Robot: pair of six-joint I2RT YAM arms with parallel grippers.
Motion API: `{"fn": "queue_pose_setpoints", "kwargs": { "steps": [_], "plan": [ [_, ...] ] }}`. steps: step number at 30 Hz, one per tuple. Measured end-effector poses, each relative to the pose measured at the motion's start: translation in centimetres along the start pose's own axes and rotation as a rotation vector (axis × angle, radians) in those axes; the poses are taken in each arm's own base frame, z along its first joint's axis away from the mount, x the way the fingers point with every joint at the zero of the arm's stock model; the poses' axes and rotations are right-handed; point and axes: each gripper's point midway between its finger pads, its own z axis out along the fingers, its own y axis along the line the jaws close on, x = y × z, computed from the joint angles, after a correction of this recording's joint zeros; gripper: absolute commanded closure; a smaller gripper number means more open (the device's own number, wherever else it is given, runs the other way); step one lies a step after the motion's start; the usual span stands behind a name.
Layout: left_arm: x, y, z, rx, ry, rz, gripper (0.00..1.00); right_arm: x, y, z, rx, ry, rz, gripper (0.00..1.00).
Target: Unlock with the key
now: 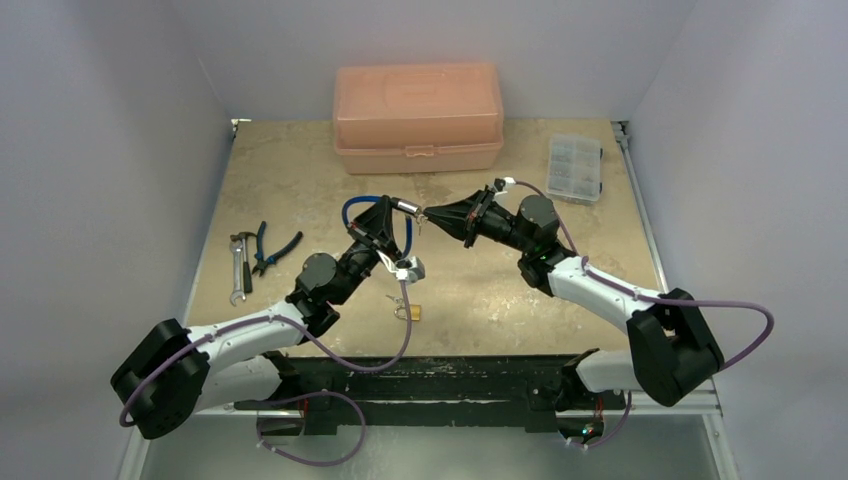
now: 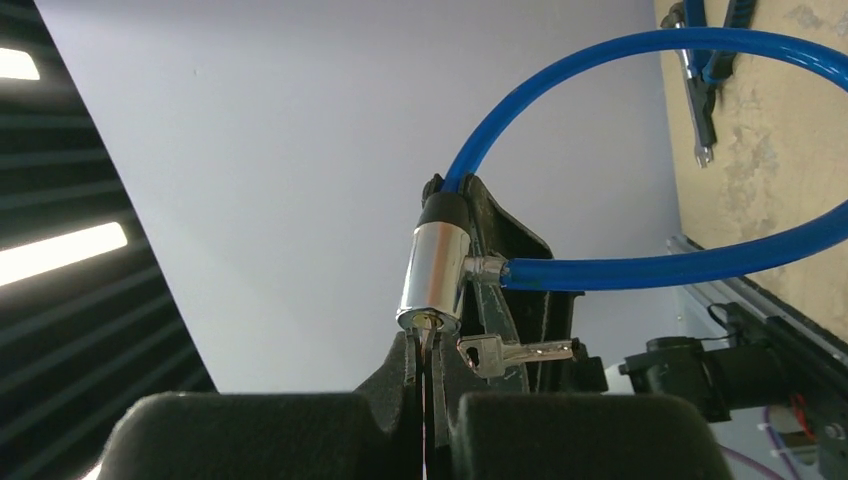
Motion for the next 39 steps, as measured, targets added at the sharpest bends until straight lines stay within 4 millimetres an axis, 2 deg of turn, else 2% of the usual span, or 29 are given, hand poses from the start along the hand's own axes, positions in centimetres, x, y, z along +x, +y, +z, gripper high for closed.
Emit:
{"fn": "queue_pose_setpoints", "kwargs": {
  "steps": [6,7,10,11,13,15,19,26,31,34,39],
  "plan": [
    [0.2,0.4,0.1,-0.023,0.018,0.011,1.0,-0.2,0.6,0.2,-0.014,-0.012,0.084,1.0],
    [0.2,0.4,0.1,-0.025,0.019,0.011,1.0,-0.2,0.6,0.2,-0.014,-0.014,0.087,0.93],
    [0.3,0.2,0.2,-0.018,0.022,0.012,1.0,-0.3,0.4,0.2,-0.01,-0.02,0.072,0.54],
    [0.4,-0.1,0.2,-0.004,0.026,0.013,1.0,-0.4,0.5,0.2,-0.012,-0.023,0.057,0.44],
    [0.6,-0.9,0.2,0.026,0.035,0.011,1.0,-0.4,0.7,0.2,-0.018,-0.019,0.026,0.32],
    [1.0,-2.0,0.4,0.065,0.049,0.013,1.0,-0.3,0.9,0.0,-0.023,-0.005,-0.009,0.26],
    [1.3,-3.4,0.6,0.116,0.063,0.012,1.0,-0.9,0.3,-0.5,-0.011,-0.008,-0.048,0.22],
    [1.4,-3.3,0.7,0.116,0.066,0.001,1.0,-3.6,-0.7,-2.0,0.086,-0.083,-0.176,0.18],
    [1.6,-3.3,0.9,0.116,0.075,-0.01,1.0,-4.8,2.0,-2.6,0.164,-0.18,-0.439,0.19],
    [1.9,-3.6,1.1,0.123,0.084,-0.022,1.0,-5.6,3.5,-3.7,0.21,-0.268,-0.619,0.19],
    [2.1,-3.8,1.2,0.126,0.091,-0.031,1.0,-7.4,2.9,-7.4,0.361,-0.421,-0.831,0.21]
  ]
}}
